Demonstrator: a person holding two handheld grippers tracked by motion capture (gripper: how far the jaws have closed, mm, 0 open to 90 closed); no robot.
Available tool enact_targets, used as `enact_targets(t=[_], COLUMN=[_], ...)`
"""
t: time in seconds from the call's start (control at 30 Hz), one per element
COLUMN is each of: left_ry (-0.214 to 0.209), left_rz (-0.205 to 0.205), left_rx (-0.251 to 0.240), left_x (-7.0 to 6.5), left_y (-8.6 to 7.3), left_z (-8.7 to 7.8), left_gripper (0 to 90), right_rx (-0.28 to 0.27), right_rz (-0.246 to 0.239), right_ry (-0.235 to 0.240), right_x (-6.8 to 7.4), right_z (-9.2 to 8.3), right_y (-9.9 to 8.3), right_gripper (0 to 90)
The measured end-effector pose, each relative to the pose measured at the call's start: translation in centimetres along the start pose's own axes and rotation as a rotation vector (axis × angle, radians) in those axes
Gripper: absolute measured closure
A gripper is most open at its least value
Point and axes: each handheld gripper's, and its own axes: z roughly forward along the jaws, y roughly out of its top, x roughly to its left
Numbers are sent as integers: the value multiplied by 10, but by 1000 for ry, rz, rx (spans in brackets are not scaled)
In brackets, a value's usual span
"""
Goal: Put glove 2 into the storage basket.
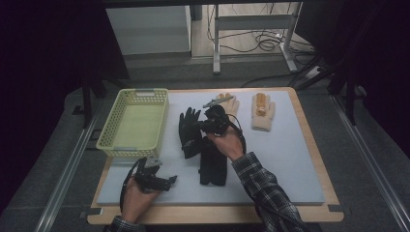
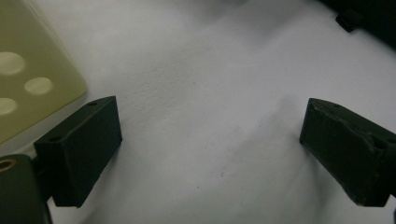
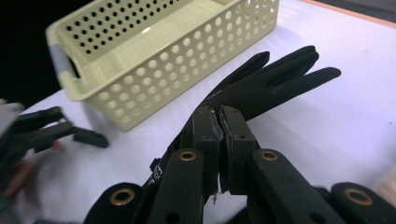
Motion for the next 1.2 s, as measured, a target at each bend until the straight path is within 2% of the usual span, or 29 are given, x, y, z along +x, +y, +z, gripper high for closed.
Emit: enact_targets(t=[0.03, 0.17, 0.2, 0.3, 0.33, 0.37, 0.53, 0.67, 0.83, 0.87, 0.9, 1.07, 1.17, 1.2], left_ry=[-1, 1, 1, 1, 1, 3, 3, 3, 2, 2, 3, 2, 2, 2], left_rz=[-1, -1, -1, 1, 1, 3, 1, 1, 3, 3, 4, 2, 3, 3], left_rx=[-1, -1, -1, 0, 0, 0, -3, -3, -2, -2, -1, -1, 1, 1], left_x=[0, 0, 0, 0, 0, 0, 0, 0, 0, 0, 0, 0, 0, 0], left_y=[0, 0, 0, 0, 0, 0, 0, 0, 0, 0, 0, 0, 0, 0], left_z=[0, 0, 0, 0, 0, 0, 0, 0, 0, 0, 0, 0, 0, 0], left_gripper=[58, 58, 58, 58, 58, 58, 58, 59, 59, 58, 58, 59, 59, 59], right_rx=[-8, -10, -10, -15, -15, -23, -34, -43, -30, -30, -21, 22, 62, 62], right_rz=[6, 19, 19, 49, 49, 73, 93, 102, 129, 129, 117, 67, 25, 25], right_ry=[2, -6, -6, -14, -14, -13, -21, -24, -51, -51, -69, -127, -168, -168], right_x=[3, 8, 8, 9, 9, 10, 15, 18, 16, 16, 15, 16, 18, 18], right_z=[-11, -31, -31, -48, -48, -56, -67, -69, -62, -62, -61, -59, -56, -56], right_y=[-5, -20, -20, -37, -37, -44, -58, -65, -92, -92, -99, -113, -121, -121], right_gripper=[850, 850, 850, 850, 850, 850, 850, 849, 848, 848, 846, 828, 752, 752])
